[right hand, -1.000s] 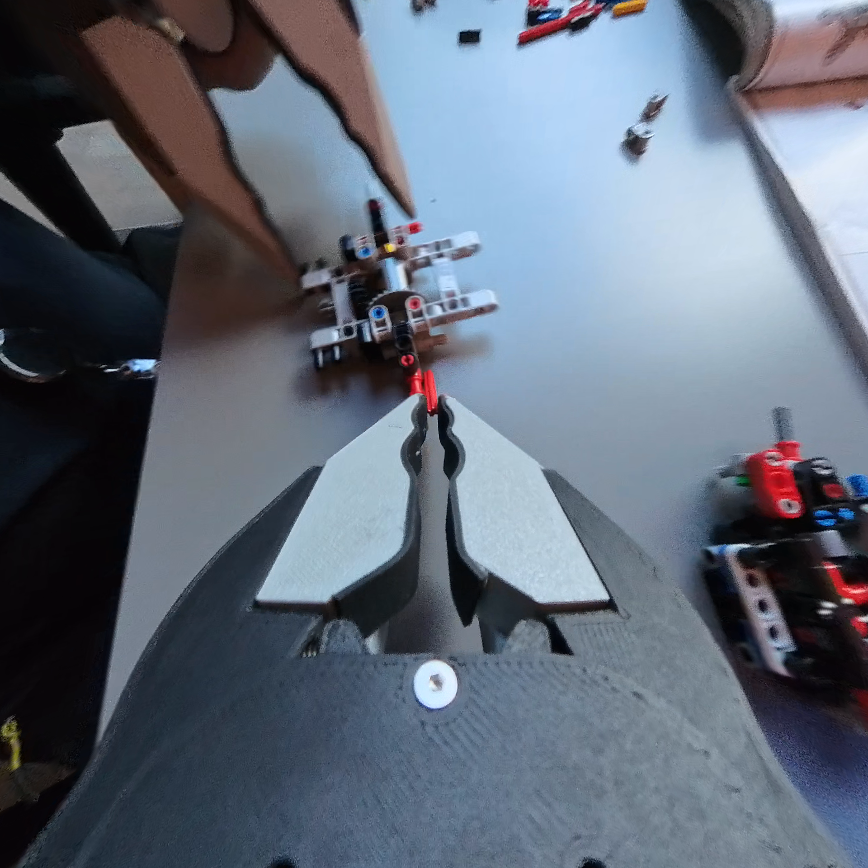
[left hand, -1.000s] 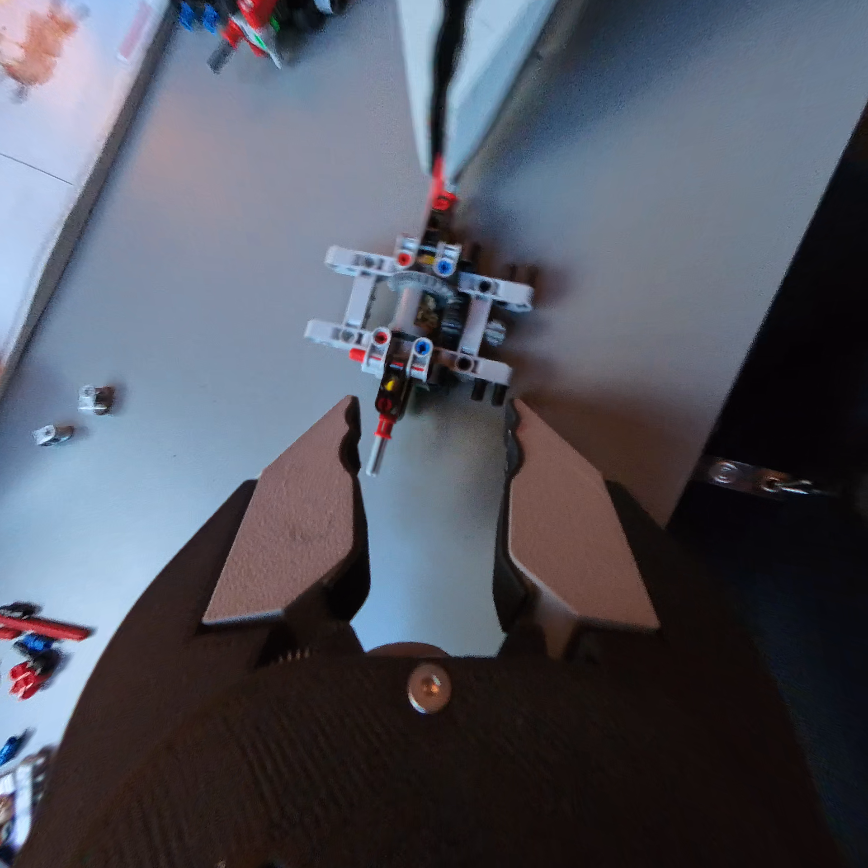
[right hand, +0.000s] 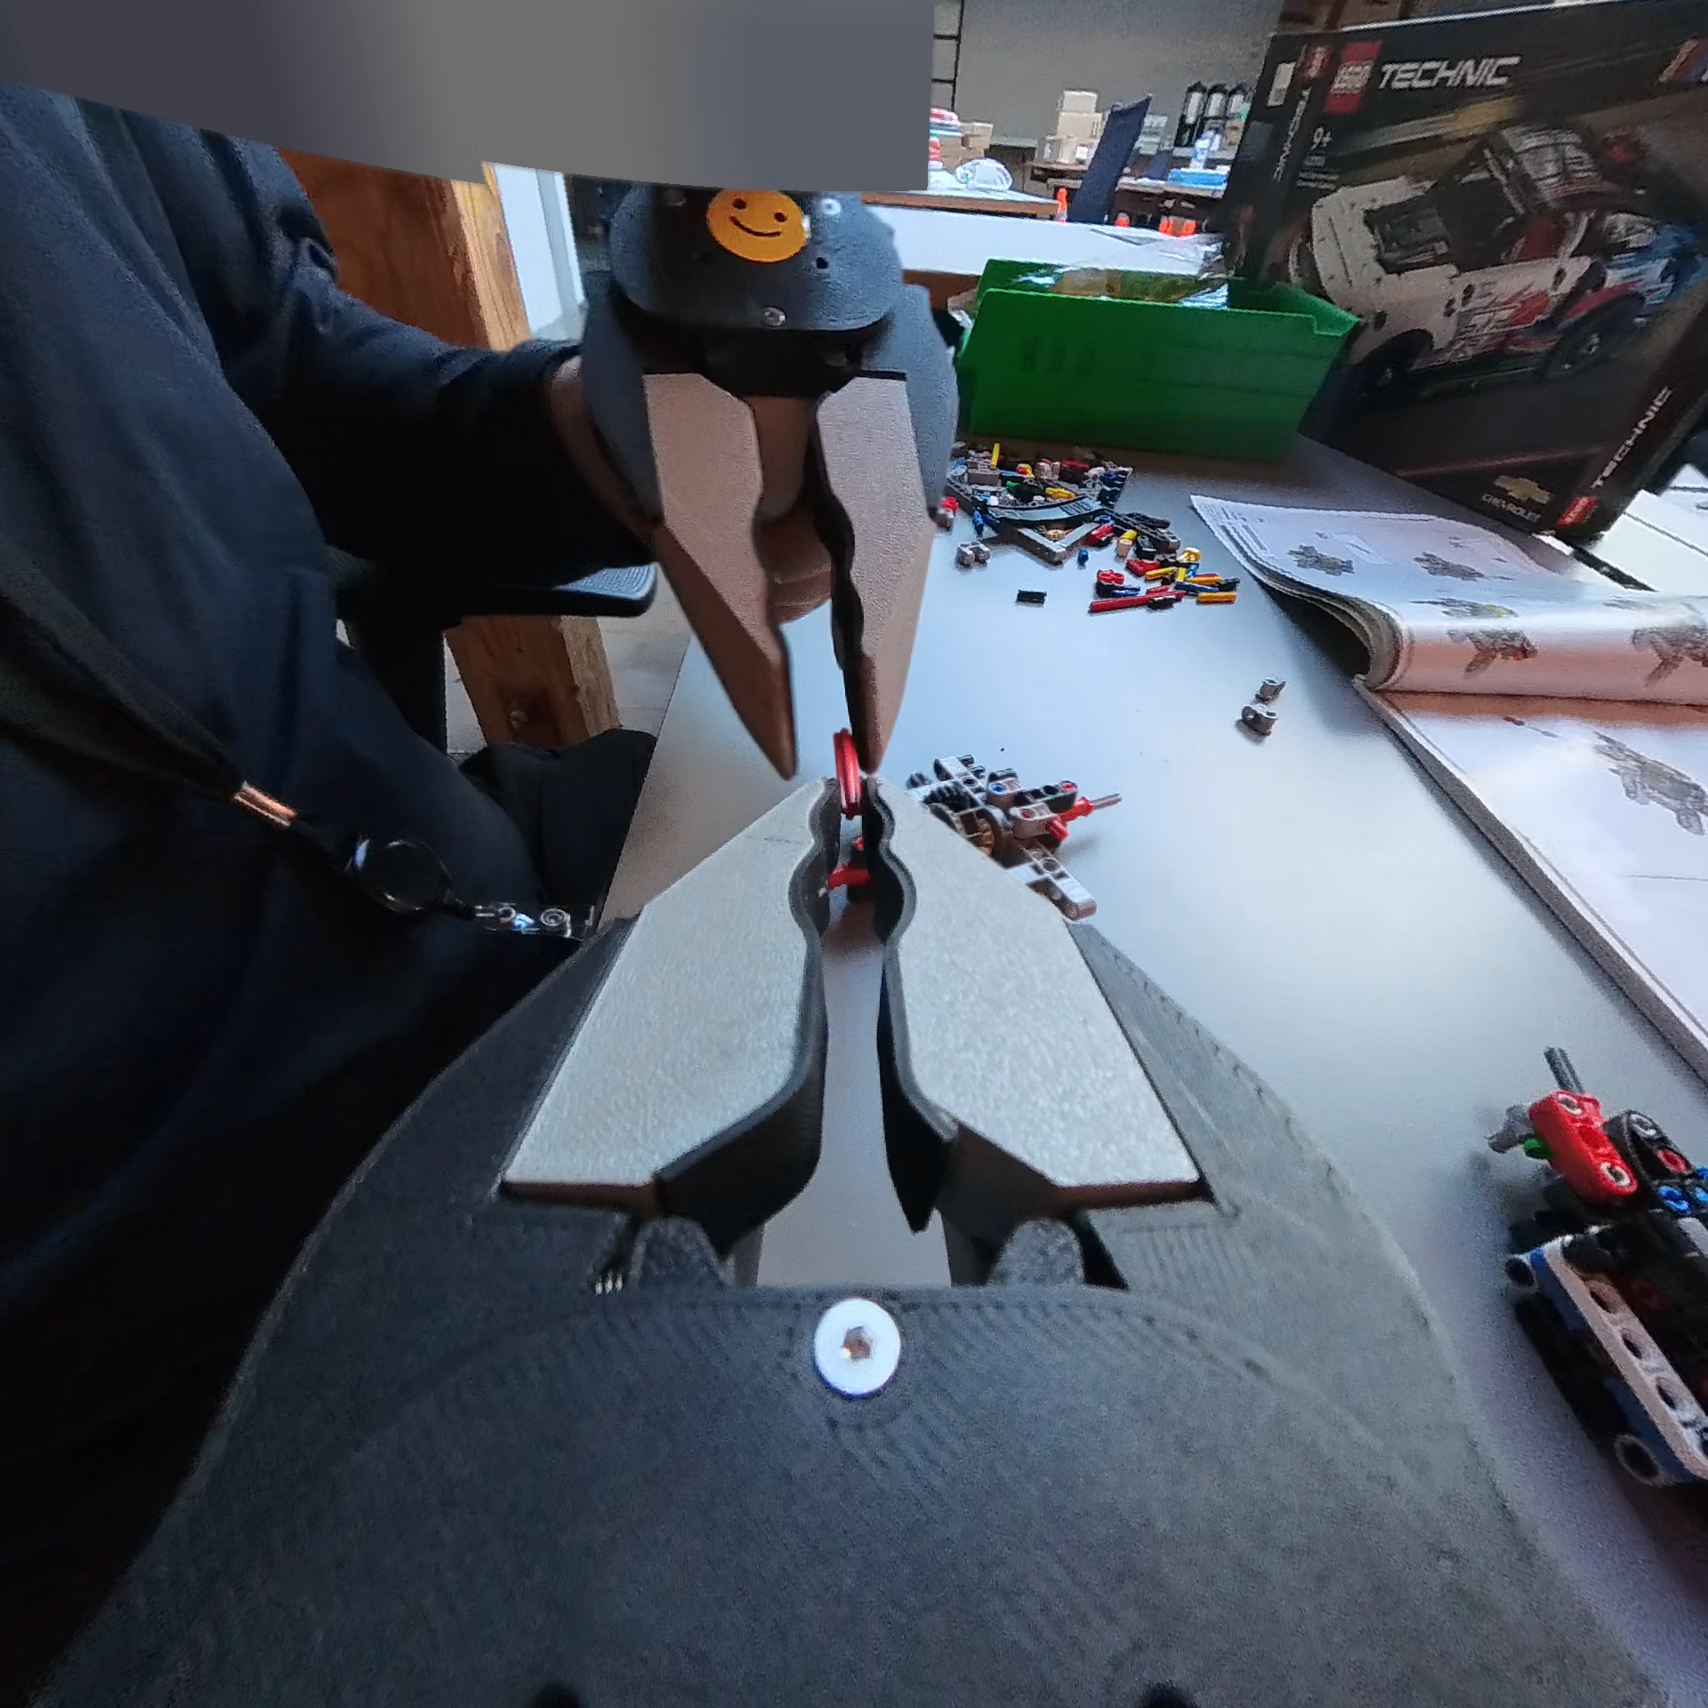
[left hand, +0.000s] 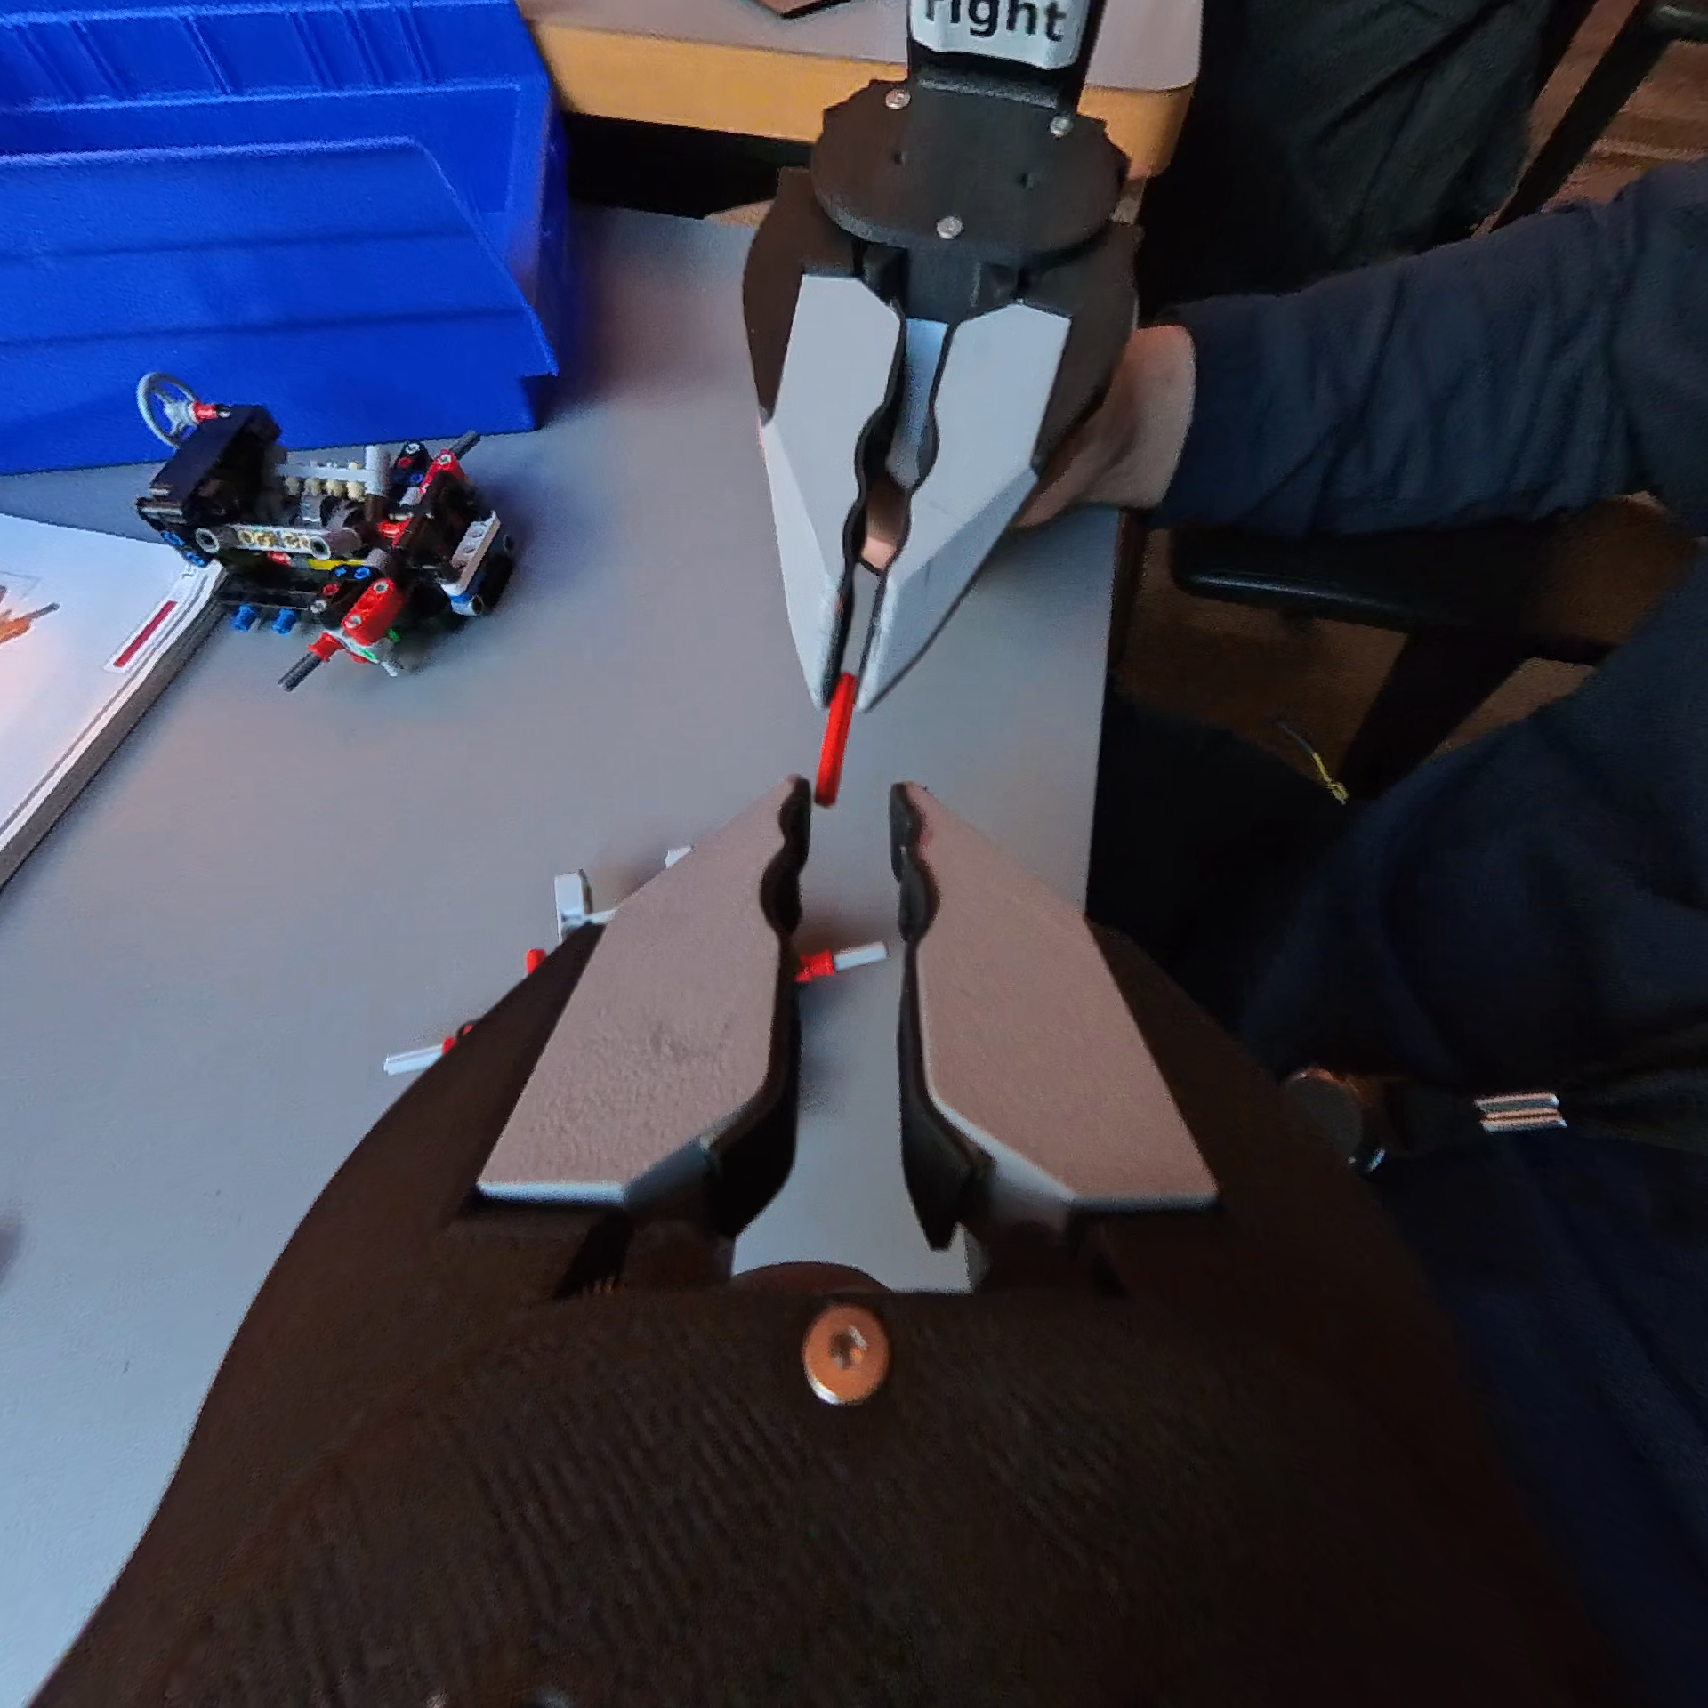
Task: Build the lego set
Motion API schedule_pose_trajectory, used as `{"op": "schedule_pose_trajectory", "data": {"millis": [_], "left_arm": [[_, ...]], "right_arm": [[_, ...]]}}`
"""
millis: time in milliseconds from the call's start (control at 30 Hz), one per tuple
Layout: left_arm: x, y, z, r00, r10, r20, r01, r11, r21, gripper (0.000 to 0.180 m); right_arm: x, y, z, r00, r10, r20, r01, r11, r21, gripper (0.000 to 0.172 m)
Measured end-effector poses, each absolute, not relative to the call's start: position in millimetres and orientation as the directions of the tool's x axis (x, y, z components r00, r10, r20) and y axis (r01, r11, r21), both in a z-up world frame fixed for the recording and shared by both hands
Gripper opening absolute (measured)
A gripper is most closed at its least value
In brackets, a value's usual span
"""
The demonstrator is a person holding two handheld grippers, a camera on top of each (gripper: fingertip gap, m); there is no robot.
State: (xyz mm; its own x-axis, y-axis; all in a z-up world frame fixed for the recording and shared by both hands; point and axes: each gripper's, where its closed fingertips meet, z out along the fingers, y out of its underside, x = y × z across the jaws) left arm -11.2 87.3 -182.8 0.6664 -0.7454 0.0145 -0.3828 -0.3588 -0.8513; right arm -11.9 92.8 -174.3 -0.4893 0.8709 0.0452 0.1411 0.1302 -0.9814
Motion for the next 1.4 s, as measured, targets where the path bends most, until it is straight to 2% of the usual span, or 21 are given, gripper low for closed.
{"op": "schedule_pose_trajectory", "data": {"millis": [100, 333, 533, 633, 833, 1033, 1100, 1300, 1400], "left_arm": [[-9, 91, -185, 0.656, -0.754, 0.019, -0.38, -0.352, -0.855, 0.003], [-8, 87, -186, 0.635, -0.772, 0.009, -0.389, -0.33, -0.86, 0.002], [-15, 89, -202, 0.61, -0.765, -0.208, -0.592, -0.266, -0.761, 0.002], [-18, 90, -206, 0.591, -0.766, -0.253, -0.643, -0.258, -0.722, 0.002], [-19, 89, -212, 0.573, -0.776, -0.264, -0.674, -0.262, -0.691, 0.002], [-19, 84, -213, 0.583, -0.785, -0.209, -0.636, -0.281, -0.718, 0.002], [-34, 84, -215, 0.64, -0.751, -0.165, -0.6, -0.354, -0.718, 0.032], [-78, 69, -231, 0.751, -0.652, -0.098, -0.521, -0.496, -0.694, 0.029], [-84, 74, -244, 0.76, -0.628, -0.17, -0.559, -0.496, -0.665, 0.03]], "right_arm": [[-11, 90, -175, -0.494, 0.866, 0.076, 0.13, 0.159, -0.979, 0.001], [-12, 87, -178, -0.505, 0.857, 0.102, 0.129, 0.192, -0.973, 0.001], [-16, 90, -197, -0.473, 0.864, 0.174, 0.244, 0.318, -0.916, 0.001], [-18, 91, -201, -0.458, 0.855, 0.243, 0.272, 0.395, -0.878, 0.002], [-21, 90, -209, -0.447, 0.82, 0.357, 0.305, 0.515, -0.801, 0.001], [-20, 85, -210, -0.473, 0.812, 0.342, 0.317, 0.519, -0.793, 0.001], [-20, 90, -213, -0.474, 0.814, 0.337, 0.342, 0.522, -0.781, 0.001], [-25, 114, -226, -0.513, 0.799, 0.315, 0.4, 0.547, -0.736, 0.001], [-33, 119, -230, -0.565, 0.773, 0.288, 0.4, 0.562, -0.723, 0.001]]}}
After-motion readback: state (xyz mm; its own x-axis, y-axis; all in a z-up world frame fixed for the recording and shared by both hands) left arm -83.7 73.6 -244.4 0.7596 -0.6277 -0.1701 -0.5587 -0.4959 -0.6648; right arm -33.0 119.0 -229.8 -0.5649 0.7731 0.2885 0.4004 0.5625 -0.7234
